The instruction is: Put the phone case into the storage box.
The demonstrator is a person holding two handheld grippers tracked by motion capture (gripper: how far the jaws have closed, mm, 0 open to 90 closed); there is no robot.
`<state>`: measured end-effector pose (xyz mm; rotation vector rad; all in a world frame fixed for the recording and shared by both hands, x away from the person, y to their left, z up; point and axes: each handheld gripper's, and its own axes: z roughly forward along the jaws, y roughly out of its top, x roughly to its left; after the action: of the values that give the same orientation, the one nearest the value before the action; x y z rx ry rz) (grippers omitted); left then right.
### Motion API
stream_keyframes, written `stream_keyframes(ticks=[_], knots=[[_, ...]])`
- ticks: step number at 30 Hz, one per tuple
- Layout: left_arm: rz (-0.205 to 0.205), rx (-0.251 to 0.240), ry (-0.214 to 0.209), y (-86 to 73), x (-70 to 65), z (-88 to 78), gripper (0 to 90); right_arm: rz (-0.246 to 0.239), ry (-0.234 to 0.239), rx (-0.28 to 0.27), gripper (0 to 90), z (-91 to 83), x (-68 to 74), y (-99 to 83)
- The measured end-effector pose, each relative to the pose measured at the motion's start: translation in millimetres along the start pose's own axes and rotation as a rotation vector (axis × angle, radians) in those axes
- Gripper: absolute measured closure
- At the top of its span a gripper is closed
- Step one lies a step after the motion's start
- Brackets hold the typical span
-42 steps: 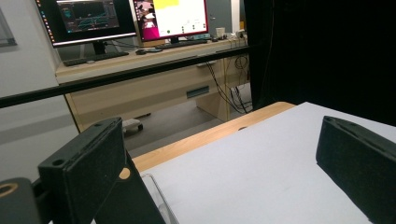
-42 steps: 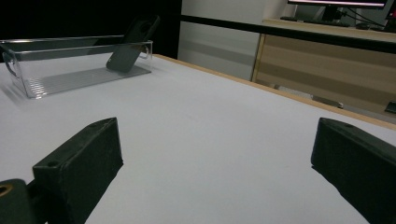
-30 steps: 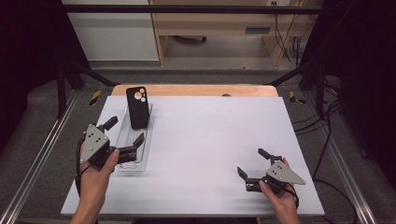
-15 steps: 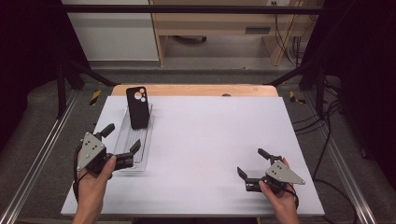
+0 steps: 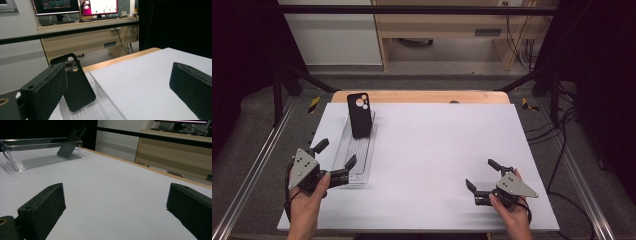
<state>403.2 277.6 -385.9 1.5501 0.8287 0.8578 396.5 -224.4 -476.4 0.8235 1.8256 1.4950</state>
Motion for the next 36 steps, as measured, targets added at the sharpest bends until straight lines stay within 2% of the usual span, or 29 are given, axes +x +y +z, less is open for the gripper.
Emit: stream_keyframes(ticks=[20,26,36], knots=[[-0.023,0.003,0.020,-22.2,9.6,-15.6,1.0,-0.004,0.003,0.003,2.5,0.6,0.8,-0.4],[-0.040,-0.009,0.015,-27.0,11.4,-18.5,0.9,-0.004,-0.001,0.001,2.5,0.2,0.1,-0.4],[-0.043,-0.029,0.005,-31.7,12.6,-21.4,0.9,-0.004,-0.003,0.002,2.5,0.0,-0.1,-0.4]])
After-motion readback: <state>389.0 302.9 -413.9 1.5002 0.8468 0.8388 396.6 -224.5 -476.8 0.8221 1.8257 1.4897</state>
